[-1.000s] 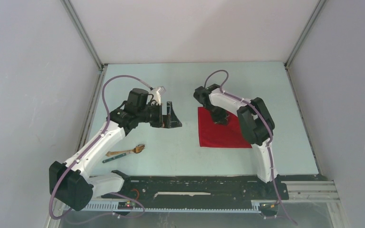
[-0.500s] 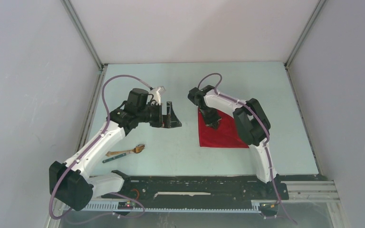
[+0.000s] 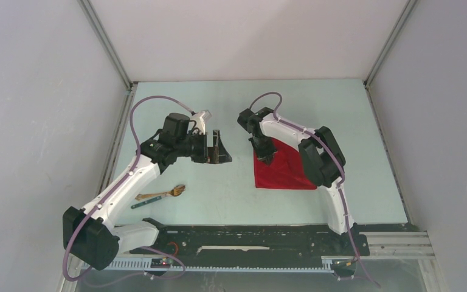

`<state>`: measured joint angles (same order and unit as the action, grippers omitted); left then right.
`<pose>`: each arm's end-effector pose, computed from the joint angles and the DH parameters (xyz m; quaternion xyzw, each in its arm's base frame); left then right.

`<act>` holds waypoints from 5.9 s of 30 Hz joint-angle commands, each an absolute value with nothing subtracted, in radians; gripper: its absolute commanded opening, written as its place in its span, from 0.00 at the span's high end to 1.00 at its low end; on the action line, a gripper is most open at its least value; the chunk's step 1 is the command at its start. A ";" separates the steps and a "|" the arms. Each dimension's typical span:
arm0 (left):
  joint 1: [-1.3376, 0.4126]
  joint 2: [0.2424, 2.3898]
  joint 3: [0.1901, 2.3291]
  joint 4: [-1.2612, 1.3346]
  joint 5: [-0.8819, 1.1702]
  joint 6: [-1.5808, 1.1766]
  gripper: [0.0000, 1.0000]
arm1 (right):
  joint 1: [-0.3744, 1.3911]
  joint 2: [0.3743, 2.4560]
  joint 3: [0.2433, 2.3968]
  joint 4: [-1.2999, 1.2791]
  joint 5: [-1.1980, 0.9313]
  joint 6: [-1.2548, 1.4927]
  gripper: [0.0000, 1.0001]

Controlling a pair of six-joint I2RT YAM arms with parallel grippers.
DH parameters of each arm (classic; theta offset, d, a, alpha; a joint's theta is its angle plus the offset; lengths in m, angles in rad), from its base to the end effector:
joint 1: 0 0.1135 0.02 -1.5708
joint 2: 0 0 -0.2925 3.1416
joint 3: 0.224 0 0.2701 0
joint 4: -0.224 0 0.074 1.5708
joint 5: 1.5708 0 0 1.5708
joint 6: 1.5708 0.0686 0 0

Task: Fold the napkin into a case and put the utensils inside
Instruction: Fold the rectangle-folded napkin at the center of the board, then smooth out the square-folded napkin at the center of the board.

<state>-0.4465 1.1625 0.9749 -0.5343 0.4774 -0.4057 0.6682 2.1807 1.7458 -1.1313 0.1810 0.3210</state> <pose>0.2345 -0.1472 0.3026 0.1154 0.8833 -0.3616 0.2753 0.3627 0.2705 0.1552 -0.1718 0.9810 -0.0785 0.0449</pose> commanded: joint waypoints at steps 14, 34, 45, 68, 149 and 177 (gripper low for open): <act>-0.442 1.143 0.976 -0.521 0.485 -0.377 0.00 | 0.692 2.153 1.778 -1.115 0.138 0.343 1.00; -0.442 1.150 0.976 -0.520 0.488 -0.376 0.00 | 0.683 2.172 1.781 -1.121 0.137 0.345 0.89; -0.442 1.163 0.973 -0.519 0.487 -0.376 0.00 | 0.591 1.817 1.576 -0.913 -0.236 0.291 0.31; -0.442 1.213 0.974 -0.521 0.469 -0.373 0.00 | 0.141 1.891 1.178 -0.522 -0.665 0.212 0.17; -0.493 1.030 0.694 -0.268 0.438 -0.751 0.18 | 0.903 1.856 1.258 -0.819 0.166 0.561 0.63; -0.448 1.035 0.692 -0.275 0.486 -0.713 0.15 | 0.930 1.846 1.333 -0.843 0.258 0.577 1.00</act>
<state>-0.4557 1.0405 0.6987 -0.2806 0.4641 -0.7406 0.9257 1.9079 1.3006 -0.8536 0.2173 0.5671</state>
